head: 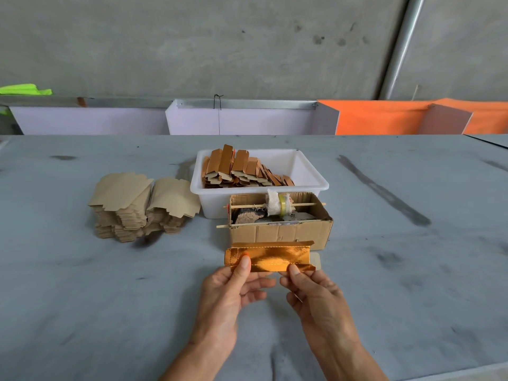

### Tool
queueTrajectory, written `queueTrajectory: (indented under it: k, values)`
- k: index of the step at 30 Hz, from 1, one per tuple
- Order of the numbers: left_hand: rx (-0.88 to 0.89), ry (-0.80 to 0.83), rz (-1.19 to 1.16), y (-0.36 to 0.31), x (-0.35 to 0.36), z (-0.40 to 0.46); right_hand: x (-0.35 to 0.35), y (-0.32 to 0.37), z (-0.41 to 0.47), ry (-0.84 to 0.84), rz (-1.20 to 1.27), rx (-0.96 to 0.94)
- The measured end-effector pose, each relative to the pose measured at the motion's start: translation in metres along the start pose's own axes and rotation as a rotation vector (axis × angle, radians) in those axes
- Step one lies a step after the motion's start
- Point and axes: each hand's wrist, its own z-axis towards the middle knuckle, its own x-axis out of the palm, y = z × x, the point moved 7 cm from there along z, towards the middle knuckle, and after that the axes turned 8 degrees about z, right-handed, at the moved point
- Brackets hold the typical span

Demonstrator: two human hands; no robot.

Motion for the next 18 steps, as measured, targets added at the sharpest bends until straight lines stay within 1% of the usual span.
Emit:
queueTrajectory:
  k: [3, 5, 8, 10, 11, 15, 18]
  values:
    - [0.02, 0.055, 0.001, -0.004, 0.0, 0.002, 0.0, 0.002, 0.001, 0.035, 0.106, 0.013]
    - [0.008, 0.102, -0.069, -0.009, 0.0, 0.004, 0.001, 0.008, 0.003, 0.075, 0.159, -0.006]
    - [-0.139, 0.177, -0.155, -0.01, 0.003, 0.006, 0.001, 0.019, 0.006, 0.137, 0.143, -0.06]
    - [-0.241, 0.2, -0.106, -0.008, 0.004, 0.007, 0.0, 0.024, 0.007, 0.181, 0.13, -0.079]
    - [-0.265, 0.217, -0.056, -0.008, 0.004, 0.007, 0.0, 0.025, 0.007, 0.205, 0.118, -0.081]
    - [-0.307, 0.344, 0.124, -0.01, 0.009, 0.003, -0.001, 0.025, 0.005, 0.279, 0.07, -0.067]
    - [-0.327, 0.42, 0.187, -0.009, 0.012, 0.001, -0.004, 0.021, 0.004, 0.262, 0.074, -0.049]
